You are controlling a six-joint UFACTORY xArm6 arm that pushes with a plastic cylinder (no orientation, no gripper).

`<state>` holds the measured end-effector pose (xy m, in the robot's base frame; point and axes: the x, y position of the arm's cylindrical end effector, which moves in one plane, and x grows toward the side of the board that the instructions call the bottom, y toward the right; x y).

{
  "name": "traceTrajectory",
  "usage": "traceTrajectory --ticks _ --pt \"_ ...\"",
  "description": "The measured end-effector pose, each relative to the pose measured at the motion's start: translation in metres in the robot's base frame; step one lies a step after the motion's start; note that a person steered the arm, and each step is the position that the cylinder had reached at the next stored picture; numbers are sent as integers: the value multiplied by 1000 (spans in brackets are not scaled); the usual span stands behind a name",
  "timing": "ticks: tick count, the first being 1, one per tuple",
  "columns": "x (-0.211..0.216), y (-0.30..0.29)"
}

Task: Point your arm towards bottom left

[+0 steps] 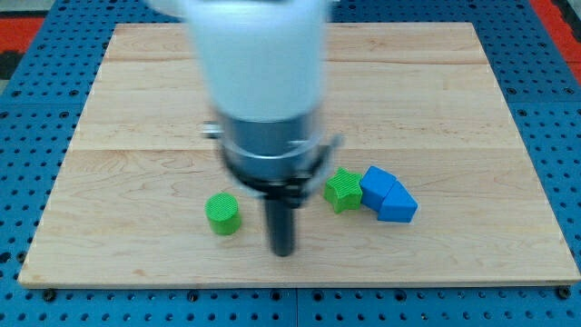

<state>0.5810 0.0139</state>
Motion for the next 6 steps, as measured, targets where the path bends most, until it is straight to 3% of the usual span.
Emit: traceTrajectory --ticks 1,2,3,4,5,6 --pt "0 68" --pt "7 13" --pt "7 -112" --pt "4 -201" --pt "-12 -188" --pt "-18 -117"
